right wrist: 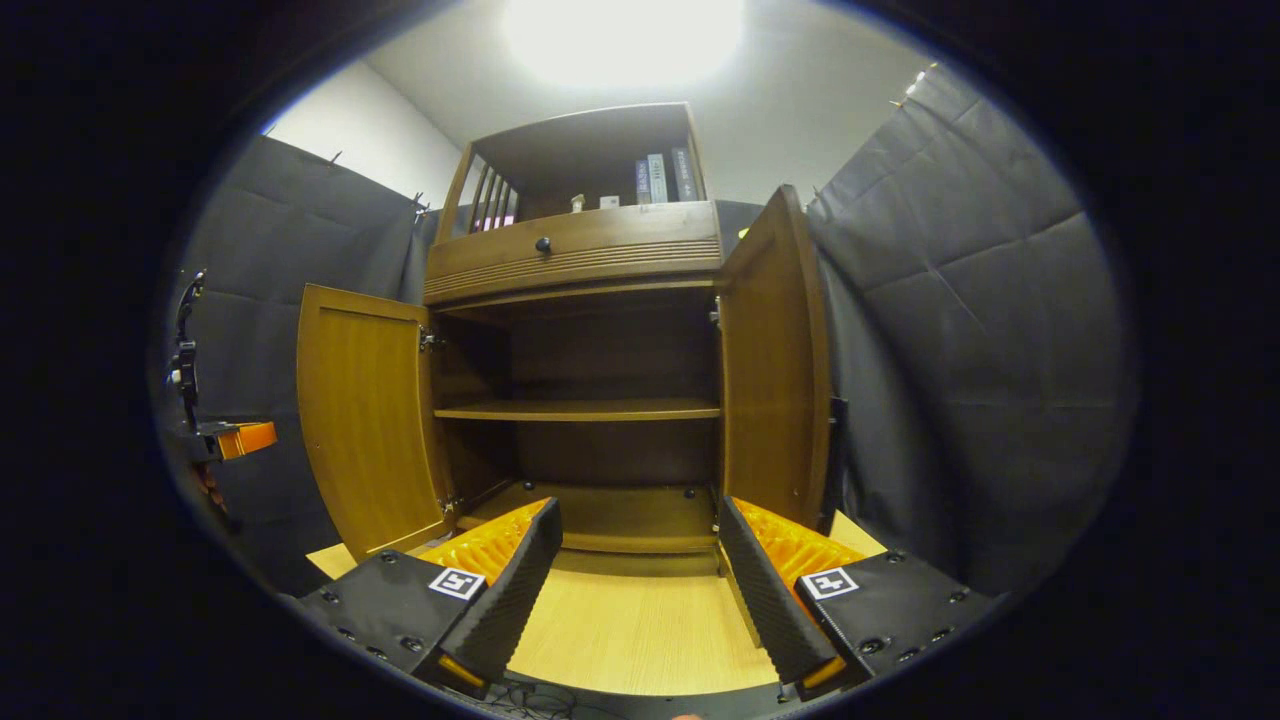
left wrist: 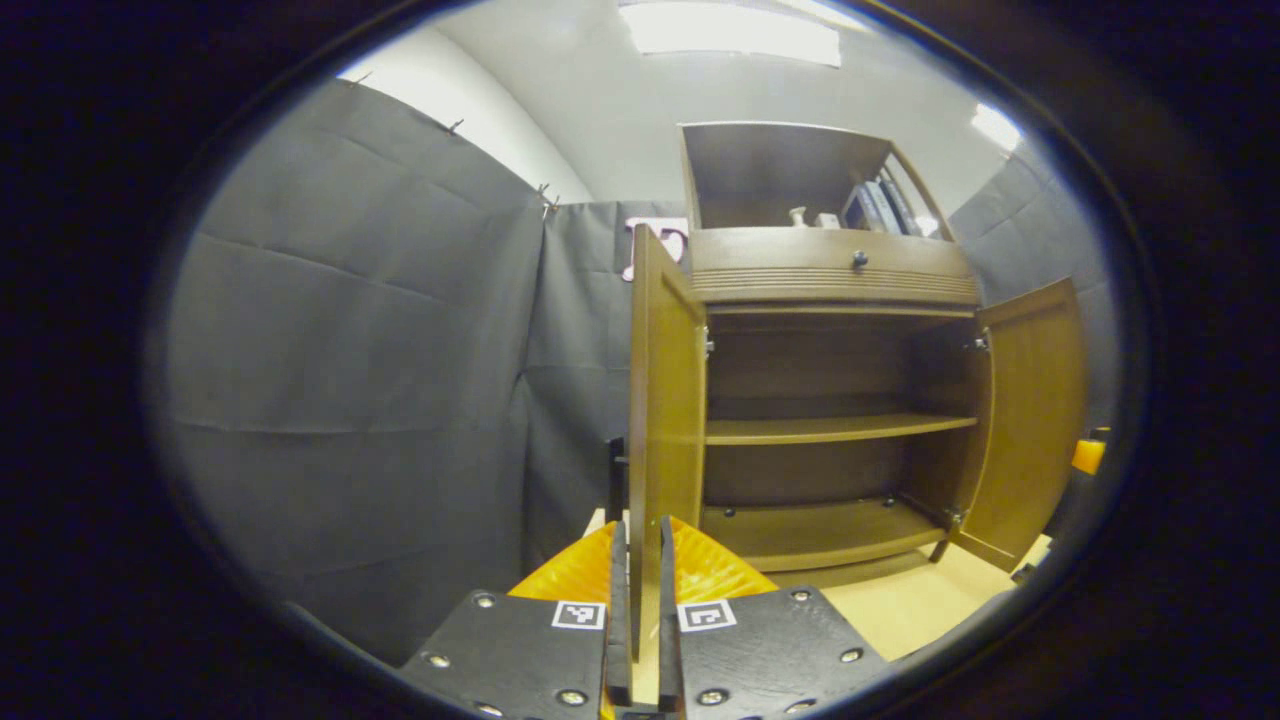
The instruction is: Open the right door of the double-door shoe cabinet with the right hand, and open the left door with the left hand.
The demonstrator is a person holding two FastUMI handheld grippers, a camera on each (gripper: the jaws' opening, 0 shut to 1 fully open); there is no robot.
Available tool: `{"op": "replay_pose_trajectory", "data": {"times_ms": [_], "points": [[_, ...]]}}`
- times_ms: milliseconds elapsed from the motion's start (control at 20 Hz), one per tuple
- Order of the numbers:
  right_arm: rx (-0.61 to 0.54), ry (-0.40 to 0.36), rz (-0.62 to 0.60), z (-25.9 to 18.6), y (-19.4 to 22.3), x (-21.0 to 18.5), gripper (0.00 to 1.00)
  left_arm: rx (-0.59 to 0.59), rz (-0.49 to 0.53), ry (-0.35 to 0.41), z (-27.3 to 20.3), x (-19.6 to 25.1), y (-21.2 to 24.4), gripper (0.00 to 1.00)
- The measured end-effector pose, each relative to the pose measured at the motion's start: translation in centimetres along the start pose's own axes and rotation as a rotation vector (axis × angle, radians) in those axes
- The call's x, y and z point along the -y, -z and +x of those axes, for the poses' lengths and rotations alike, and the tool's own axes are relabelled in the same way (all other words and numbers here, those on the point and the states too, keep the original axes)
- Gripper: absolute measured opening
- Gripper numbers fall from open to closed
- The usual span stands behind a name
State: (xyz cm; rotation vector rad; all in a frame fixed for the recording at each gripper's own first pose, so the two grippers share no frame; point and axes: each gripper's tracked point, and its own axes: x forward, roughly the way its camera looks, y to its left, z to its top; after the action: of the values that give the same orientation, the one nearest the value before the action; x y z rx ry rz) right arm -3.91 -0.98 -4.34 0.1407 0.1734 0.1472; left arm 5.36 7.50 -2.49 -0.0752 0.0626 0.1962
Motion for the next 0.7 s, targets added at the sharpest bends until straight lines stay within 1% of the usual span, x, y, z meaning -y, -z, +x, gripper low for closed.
{"op": "replay_pose_trajectory", "data": {"times_ms": [50, 100, 200, 250, 450, 700], "points": [[0.005, 0.012, 0.001, -0.7, -0.3, 0.4, 0.98, 0.007, -0.004, 0.015, -0.1, 0.3, -0.4, 0.12], [0.01, 0.024, -0.002, -1.5, -0.7, 0.9, 0.94, 0.016, -0.005, 0.025, -0.4, 0.7, -0.9, 0.13], [0.022, 0.044, -0.006, -2.7, -1.3, 1.6, 1.0, 0.028, 0.004, 0.043, -0.8, 1.0, -1.2, 0.13], [0.026, 0.049, -0.005, -3.2, -1.4, 1.7, 0.98, 0.031, 0.007, 0.052, -1.0, 1.1, -1.3, 0.12], [0.035, 0.061, -0.005, -4.4, -1.8, 2.0, 0.94, 0.022, 0.012, 0.063, -1.0, 1.3, -1.3, 0.12], [0.042, 0.069, 0.001, -4.7, -1.8, 1.7, 0.94, 0.001, 0.027, 0.078, -1.3, 1.5, -1.0, 0.12]]}}
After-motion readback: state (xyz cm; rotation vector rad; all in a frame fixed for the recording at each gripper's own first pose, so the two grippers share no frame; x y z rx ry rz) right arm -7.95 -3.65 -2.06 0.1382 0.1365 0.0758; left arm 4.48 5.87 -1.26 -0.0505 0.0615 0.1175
